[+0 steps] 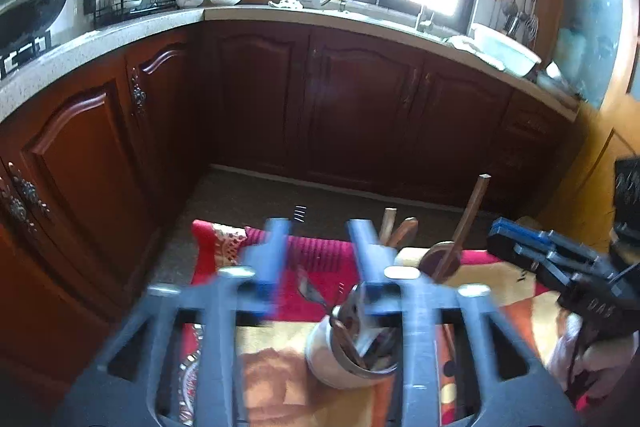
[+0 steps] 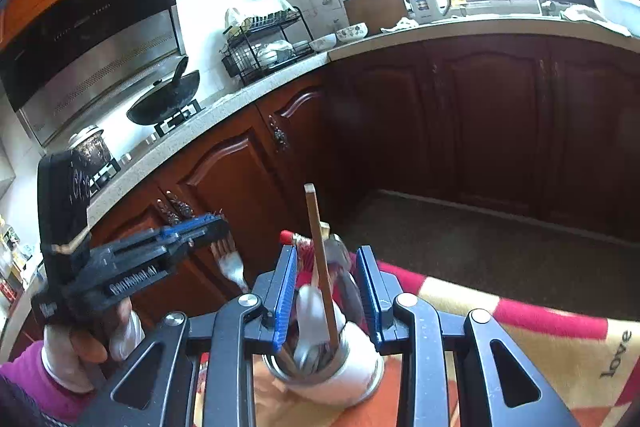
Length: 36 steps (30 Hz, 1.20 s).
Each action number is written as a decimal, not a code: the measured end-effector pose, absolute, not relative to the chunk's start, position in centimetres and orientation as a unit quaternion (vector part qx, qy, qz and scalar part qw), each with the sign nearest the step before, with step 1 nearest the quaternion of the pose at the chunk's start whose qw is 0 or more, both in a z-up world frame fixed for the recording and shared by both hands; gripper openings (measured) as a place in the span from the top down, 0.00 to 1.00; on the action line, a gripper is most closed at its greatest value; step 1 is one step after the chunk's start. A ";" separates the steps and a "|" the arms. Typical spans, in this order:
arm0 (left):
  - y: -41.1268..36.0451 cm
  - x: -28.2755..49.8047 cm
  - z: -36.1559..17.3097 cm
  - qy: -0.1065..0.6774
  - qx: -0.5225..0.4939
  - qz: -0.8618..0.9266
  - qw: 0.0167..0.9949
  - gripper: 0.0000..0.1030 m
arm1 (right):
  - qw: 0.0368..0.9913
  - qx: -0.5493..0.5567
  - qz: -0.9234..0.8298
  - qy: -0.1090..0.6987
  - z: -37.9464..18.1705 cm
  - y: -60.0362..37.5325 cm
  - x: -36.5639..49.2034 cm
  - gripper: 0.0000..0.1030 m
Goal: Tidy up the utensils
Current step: 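Lift the silver fork and wooden chopstick and carry both over the white jar, then open both tools to drop the fork and chopstick into the jar, then close the left tool on the white chopstick while the right closes on the wooden chopstick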
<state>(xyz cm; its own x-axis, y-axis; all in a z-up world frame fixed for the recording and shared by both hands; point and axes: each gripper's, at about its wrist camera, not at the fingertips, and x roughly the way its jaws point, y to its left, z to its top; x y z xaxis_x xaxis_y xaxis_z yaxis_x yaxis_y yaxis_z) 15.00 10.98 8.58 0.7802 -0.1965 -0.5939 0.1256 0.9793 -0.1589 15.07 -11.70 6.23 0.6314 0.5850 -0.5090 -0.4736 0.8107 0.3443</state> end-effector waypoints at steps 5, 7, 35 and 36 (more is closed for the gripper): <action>10.1 12.2 9.3 0.313 -0.048 -0.096 0.944 0.47 | 0.898 0.076 0.285 0.326 5.4 -13.3 12.7 0.72; 9.5 11.2 9.2 0.315 -0.050 -0.099 0.943 0.47 | 0.900 0.071 0.273 0.332 5.0 -14.2 11.5 0.71; -2.6 4.9 1.6 0.383 -0.044 -0.154 0.910 0.47 | 0.907 0.063 0.150 0.387 0.2 -24.0 3.3 0.69; -2.7 4.9 1.3 0.386 -0.043 -0.153 0.909 0.47 | 0.906 0.065 0.149 0.390 0.0 -24.1 3.4 0.69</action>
<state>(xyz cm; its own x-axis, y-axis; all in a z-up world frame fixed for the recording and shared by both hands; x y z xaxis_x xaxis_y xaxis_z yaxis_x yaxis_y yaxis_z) 4.92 -2.65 1.33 0.6558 -0.3114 -0.6877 0.2454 0.9494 -0.1960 3.38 -24.08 0.02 0.6518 0.3203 -0.6874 -0.2195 0.9473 0.2333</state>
